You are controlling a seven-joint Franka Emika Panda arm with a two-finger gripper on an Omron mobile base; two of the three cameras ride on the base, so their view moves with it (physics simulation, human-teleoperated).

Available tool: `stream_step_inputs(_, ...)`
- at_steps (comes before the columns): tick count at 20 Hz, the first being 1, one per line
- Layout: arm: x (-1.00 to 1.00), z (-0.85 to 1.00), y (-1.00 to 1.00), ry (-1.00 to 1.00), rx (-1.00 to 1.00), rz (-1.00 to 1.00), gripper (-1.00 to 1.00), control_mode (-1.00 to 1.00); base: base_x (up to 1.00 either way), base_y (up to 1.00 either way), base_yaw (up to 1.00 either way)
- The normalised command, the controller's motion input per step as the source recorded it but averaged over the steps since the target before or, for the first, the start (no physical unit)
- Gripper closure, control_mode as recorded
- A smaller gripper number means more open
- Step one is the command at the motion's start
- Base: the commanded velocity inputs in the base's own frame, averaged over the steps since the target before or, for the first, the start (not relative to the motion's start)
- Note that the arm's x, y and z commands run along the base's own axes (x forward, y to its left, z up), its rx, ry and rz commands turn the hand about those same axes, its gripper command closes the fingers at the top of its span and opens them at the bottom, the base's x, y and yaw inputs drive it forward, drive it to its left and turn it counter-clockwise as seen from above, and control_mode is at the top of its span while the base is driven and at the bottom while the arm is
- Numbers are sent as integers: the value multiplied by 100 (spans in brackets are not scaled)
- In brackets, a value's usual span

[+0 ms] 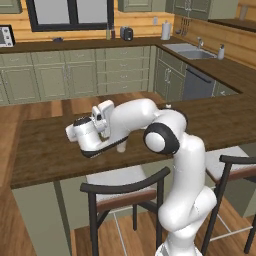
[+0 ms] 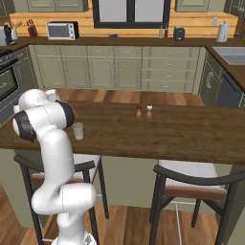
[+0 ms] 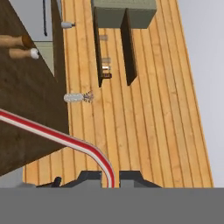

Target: Take a straw from the drawer in front and place it inside the glass cup on the dining counter.

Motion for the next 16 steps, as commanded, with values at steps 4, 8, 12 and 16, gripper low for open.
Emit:
stream_step_inputs(4,-12,0,-2,1,0,-6,100,-100,0,0,0)
stream_step_inputs(8,-15,0,-3,4,2,-5,100,-100,0,0,0)
stream_step_inputs(12,-28,0,0,6,4,-5,100,-100,0,0,0)
stream_step_inputs(16,-6,0,-4,9,5,-4,100,-100,0,0,0)
